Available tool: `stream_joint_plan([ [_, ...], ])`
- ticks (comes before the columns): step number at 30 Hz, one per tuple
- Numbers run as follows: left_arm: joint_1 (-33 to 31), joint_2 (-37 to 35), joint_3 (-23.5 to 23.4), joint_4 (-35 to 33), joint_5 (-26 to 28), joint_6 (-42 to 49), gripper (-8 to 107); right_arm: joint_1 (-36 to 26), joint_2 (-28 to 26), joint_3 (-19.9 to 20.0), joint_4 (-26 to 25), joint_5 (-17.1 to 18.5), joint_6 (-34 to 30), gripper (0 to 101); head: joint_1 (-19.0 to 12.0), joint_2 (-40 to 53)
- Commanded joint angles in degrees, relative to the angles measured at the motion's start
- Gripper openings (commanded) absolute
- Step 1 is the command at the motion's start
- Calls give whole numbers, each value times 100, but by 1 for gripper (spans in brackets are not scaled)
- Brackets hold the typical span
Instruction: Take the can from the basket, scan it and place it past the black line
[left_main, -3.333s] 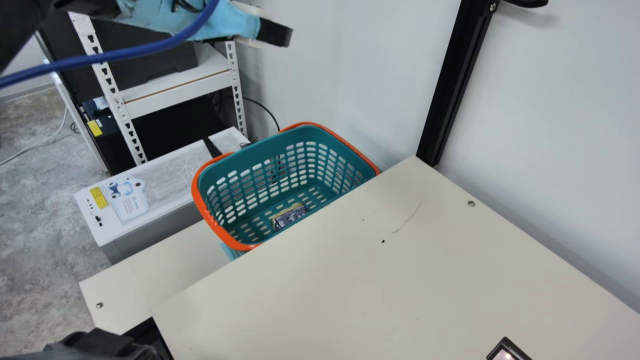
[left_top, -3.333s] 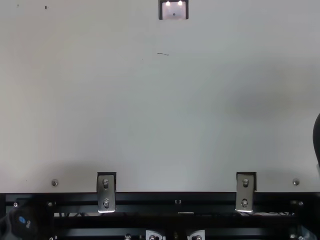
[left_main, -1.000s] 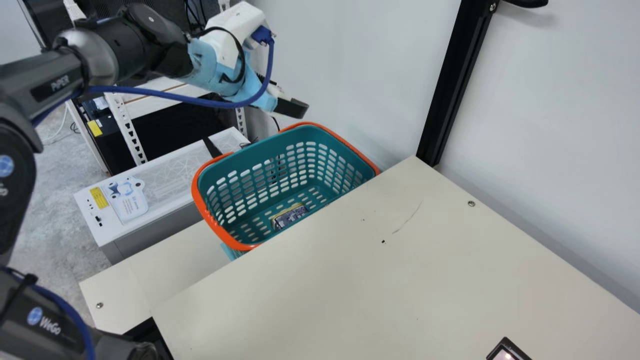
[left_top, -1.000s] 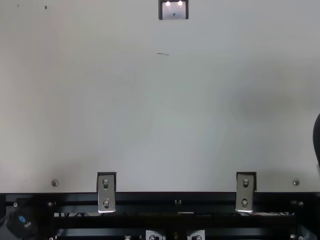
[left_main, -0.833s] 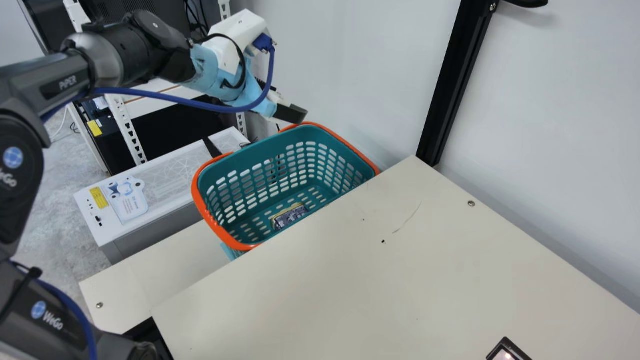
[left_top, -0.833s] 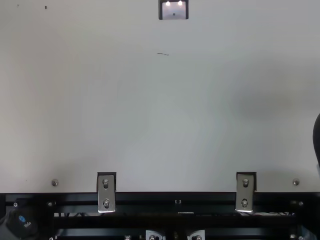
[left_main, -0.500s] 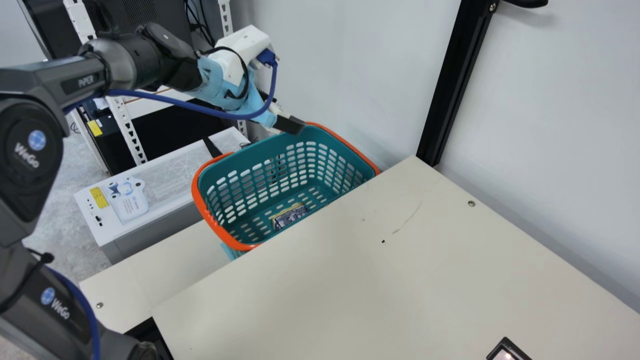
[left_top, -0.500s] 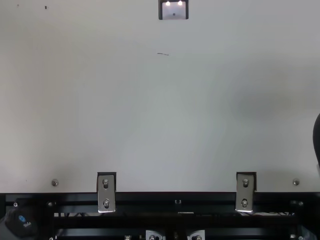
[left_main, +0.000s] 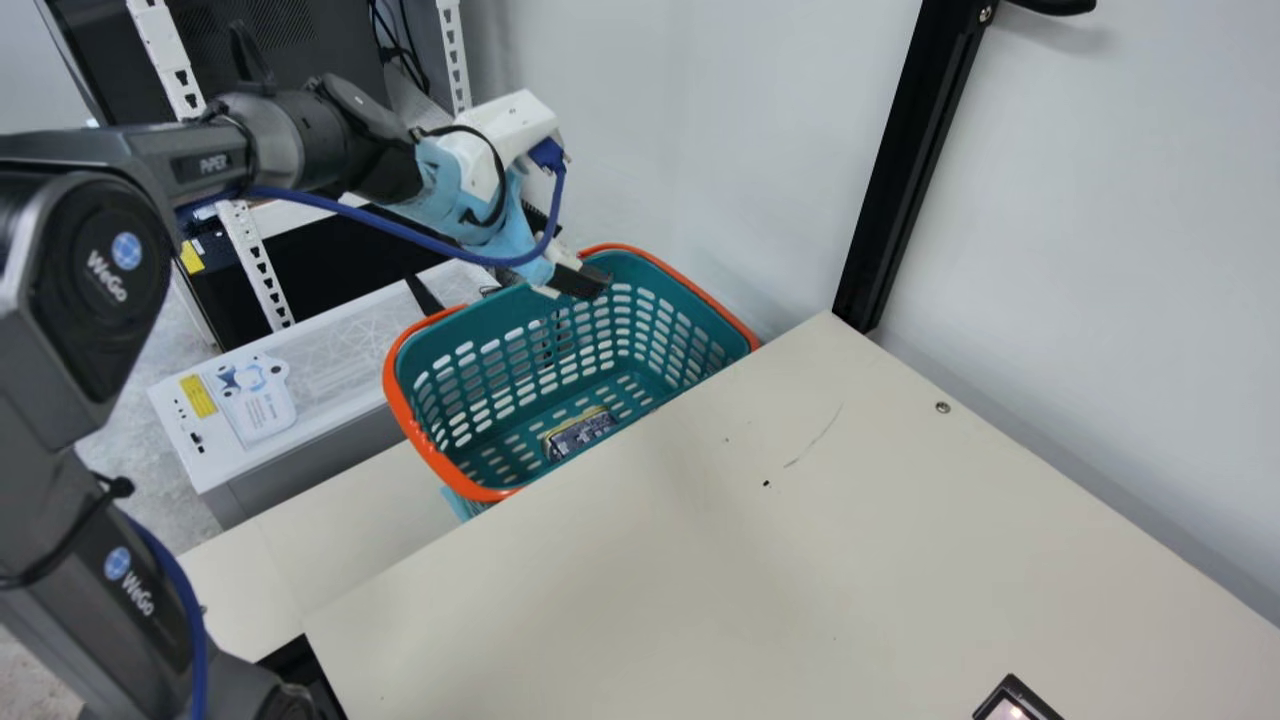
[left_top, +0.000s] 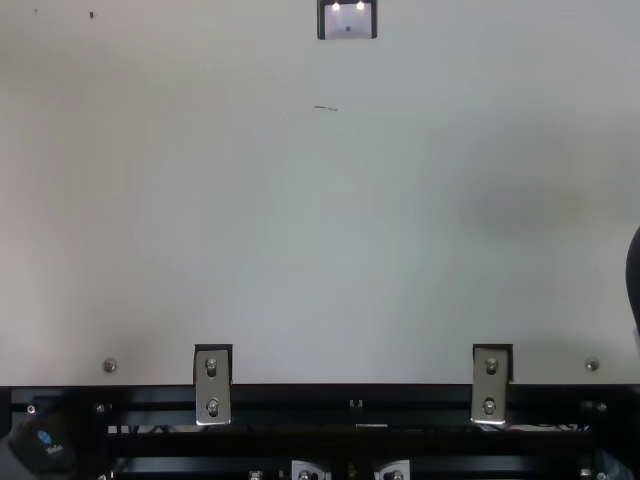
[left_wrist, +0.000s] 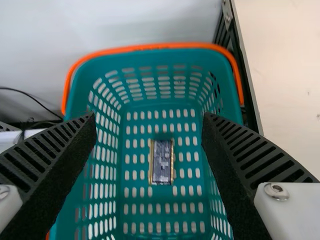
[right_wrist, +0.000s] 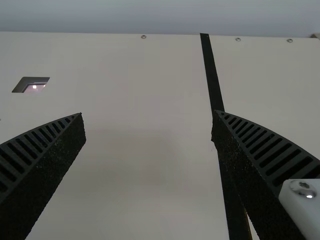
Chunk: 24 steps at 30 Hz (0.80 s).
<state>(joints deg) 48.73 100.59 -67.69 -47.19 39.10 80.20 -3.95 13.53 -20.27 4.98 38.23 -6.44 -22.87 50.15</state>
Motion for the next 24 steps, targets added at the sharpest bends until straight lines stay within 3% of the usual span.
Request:
stream_joint_plan([
  [1,-12,53,28,93,-16,-26,90,0,0,0,0,0,0,101,-213,242],
  [24,-216,873,323,397,-616,-81,90,0,0,0,0,0,0,101,-213,242],
])
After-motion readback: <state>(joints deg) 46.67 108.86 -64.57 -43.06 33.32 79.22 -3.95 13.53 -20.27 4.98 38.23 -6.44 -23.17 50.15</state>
